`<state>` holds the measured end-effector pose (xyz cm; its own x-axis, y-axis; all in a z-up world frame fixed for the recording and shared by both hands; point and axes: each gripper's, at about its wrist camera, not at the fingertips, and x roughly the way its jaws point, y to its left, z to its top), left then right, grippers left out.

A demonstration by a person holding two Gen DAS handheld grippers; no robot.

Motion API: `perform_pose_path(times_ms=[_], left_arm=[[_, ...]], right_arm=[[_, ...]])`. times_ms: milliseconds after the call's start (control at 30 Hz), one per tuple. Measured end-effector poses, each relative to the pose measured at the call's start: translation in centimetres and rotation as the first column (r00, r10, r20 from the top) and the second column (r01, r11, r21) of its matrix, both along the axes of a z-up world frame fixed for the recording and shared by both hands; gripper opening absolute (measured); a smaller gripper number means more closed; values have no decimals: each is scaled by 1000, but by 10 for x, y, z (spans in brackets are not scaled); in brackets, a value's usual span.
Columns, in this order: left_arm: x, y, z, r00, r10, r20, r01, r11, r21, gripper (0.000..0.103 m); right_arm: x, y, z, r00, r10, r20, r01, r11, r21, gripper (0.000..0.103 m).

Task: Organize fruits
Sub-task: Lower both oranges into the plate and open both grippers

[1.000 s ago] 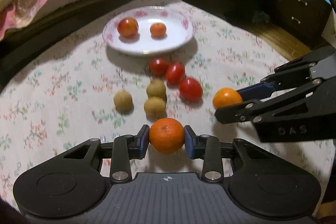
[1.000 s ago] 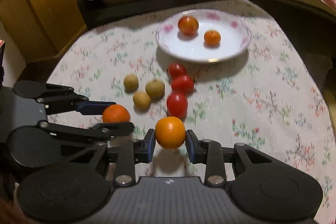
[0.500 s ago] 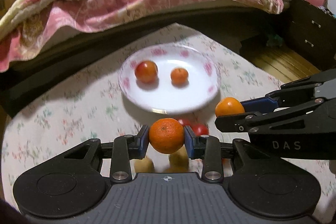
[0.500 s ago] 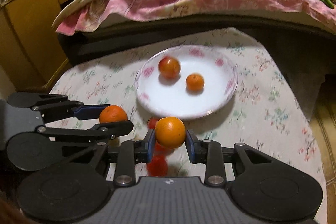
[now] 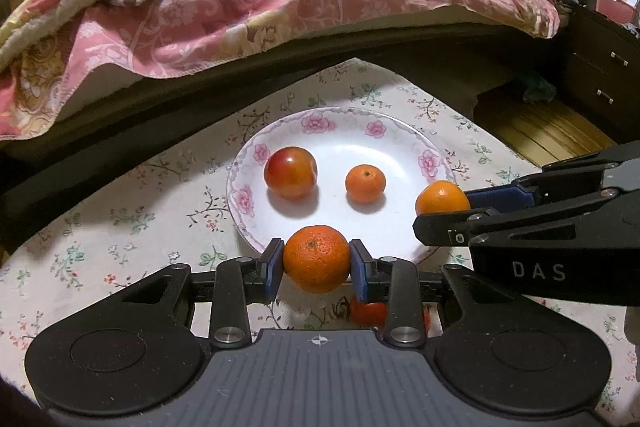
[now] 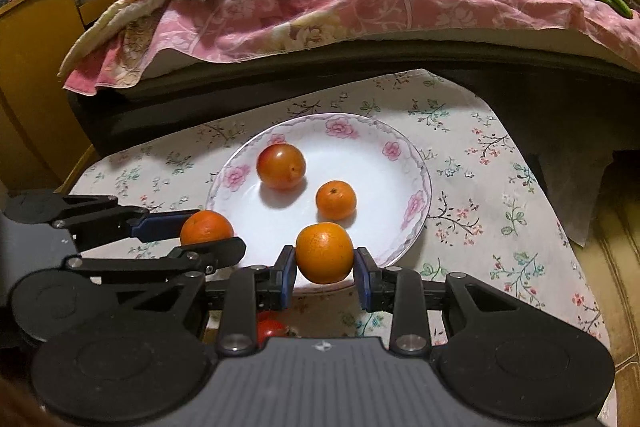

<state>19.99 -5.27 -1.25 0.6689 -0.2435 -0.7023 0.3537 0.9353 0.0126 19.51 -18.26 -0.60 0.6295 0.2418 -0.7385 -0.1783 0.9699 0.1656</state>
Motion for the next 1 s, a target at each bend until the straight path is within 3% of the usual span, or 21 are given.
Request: perform_pose_path(times_ms=[1000], left_arm=[[6,6,4,999,41,26,-41,999,-10,52]], right_arm=[[9,-6,3,999,-38,28,38,999,20,36]])
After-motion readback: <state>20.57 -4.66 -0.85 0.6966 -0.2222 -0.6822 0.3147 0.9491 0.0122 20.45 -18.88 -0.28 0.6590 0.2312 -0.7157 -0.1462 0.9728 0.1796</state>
